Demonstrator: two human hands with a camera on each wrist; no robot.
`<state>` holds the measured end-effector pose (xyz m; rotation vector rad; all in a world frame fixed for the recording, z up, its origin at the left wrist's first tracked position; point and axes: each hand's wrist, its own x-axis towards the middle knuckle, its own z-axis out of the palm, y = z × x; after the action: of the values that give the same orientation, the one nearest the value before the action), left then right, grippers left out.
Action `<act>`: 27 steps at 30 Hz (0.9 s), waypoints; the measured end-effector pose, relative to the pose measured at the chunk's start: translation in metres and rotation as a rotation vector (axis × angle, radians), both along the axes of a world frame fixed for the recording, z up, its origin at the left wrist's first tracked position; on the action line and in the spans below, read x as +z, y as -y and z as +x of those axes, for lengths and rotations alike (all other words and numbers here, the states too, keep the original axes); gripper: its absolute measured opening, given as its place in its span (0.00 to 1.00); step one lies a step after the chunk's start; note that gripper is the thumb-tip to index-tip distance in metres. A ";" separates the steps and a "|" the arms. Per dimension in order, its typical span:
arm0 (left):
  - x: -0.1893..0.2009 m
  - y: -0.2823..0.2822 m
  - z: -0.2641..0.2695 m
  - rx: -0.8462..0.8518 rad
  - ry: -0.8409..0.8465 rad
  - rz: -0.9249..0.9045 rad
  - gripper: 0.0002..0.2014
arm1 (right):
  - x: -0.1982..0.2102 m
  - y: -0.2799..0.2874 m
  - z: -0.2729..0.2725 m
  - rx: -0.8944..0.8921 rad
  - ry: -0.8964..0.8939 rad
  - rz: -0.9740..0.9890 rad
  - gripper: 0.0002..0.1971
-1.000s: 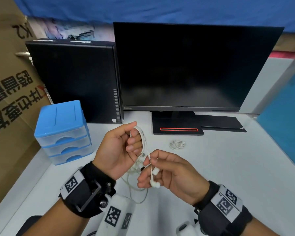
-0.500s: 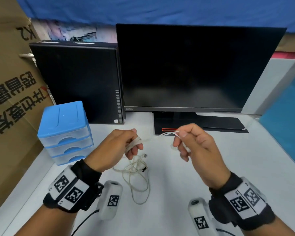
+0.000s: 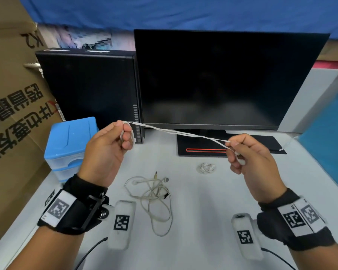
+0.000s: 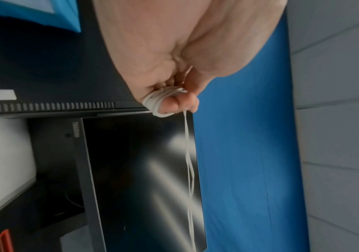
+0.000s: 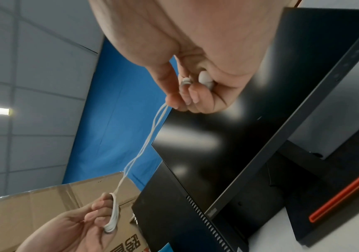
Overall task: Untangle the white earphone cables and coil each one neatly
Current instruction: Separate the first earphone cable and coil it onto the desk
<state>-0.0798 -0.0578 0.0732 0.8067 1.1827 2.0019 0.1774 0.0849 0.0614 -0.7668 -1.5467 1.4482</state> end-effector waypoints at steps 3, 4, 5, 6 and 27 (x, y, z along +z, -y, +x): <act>0.000 0.001 0.005 -0.011 -0.062 -0.012 0.15 | 0.002 -0.002 0.002 -0.039 -0.026 0.016 0.14; 0.001 0.001 0.006 -0.016 -0.063 -0.014 0.15 | 0.003 -0.003 0.002 -0.052 -0.037 0.023 0.14; 0.001 0.001 0.007 -0.021 -0.064 -0.014 0.15 | 0.003 -0.003 0.003 -0.065 -0.044 0.033 0.14; 0.001 0.001 0.008 -0.021 -0.073 -0.015 0.15 | 0.004 -0.004 0.004 -0.077 -0.047 0.045 0.14; -0.028 -0.002 -0.021 0.145 -0.972 -0.345 0.19 | 0.020 -0.031 0.032 0.121 0.018 -0.184 0.11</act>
<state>-0.1007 -0.0557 0.0453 1.6107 2.0847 1.4089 0.2098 0.1155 0.0816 -0.8068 -1.5096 1.6952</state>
